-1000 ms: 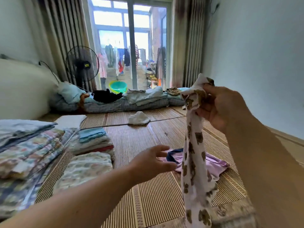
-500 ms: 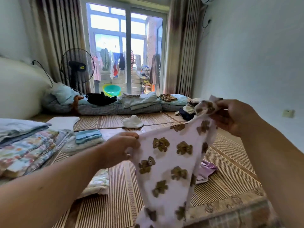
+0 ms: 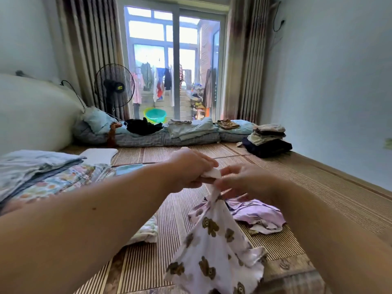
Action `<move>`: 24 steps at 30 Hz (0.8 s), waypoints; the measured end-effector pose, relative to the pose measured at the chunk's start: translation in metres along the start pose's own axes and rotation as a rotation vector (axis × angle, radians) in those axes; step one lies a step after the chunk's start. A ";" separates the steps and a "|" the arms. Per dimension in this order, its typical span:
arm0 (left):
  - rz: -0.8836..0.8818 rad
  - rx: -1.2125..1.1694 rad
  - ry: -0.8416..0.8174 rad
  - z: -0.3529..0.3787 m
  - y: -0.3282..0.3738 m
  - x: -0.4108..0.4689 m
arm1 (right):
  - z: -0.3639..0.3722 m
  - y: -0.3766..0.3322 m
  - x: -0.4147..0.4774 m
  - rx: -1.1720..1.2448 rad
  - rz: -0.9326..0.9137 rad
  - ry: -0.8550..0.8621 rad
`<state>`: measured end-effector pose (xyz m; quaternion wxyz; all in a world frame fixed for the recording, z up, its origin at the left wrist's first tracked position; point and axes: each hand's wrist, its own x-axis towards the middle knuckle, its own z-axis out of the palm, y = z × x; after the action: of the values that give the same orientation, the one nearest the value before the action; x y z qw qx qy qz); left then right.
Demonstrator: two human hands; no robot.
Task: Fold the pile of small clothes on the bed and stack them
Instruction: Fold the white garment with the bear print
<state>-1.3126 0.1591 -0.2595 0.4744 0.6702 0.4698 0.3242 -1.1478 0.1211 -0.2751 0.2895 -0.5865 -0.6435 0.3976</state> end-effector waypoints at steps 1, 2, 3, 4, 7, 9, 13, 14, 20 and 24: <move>0.018 0.014 0.004 0.004 0.002 0.001 | 0.009 -0.003 0.000 -0.064 -0.020 0.000; 0.039 0.020 0.004 0.006 0.004 0.001 | 0.018 -0.003 0.002 -0.097 -0.063 0.068; 0.058 0.023 0.002 0.007 0.008 0.001 | 0.024 -0.004 0.005 -0.096 -0.111 0.181; 0.072 0.031 0.000 0.007 0.010 0.000 | 0.027 -0.003 0.008 -0.091 -0.143 0.306; 0.237 0.387 0.102 0.000 0.014 -0.001 | 0.015 0.003 0.018 -0.265 -0.118 0.603; 0.366 0.641 0.183 -0.007 0.015 -0.001 | 0.004 0.007 0.022 -0.437 -0.090 0.674; 0.453 0.691 0.289 -0.018 0.019 0.001 | 0.002 0.020 0.025 -0.630 -0.039 0.690; 0.452 0.677 0.304 -0.021 0.020 0.003 | 0.002 0.022 0.025 -0.597 -0.033 0.687; 0.404 0.550 0.401 -0.036 0.022 0.007 | 0.005 0.013 0.023 -0.098 -0.236 0.702; 0.355 0.275 0.387 -0.050 0.027 0.003 | -0.004 0.010 0.019 -0.811 -0.223 0.710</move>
<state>-1.3473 0.1760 -0.2172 0.2169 0.7256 0.4665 0.4571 -1.1419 0.1401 -0.2838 0.2801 -0.6774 -0.6661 -0.1378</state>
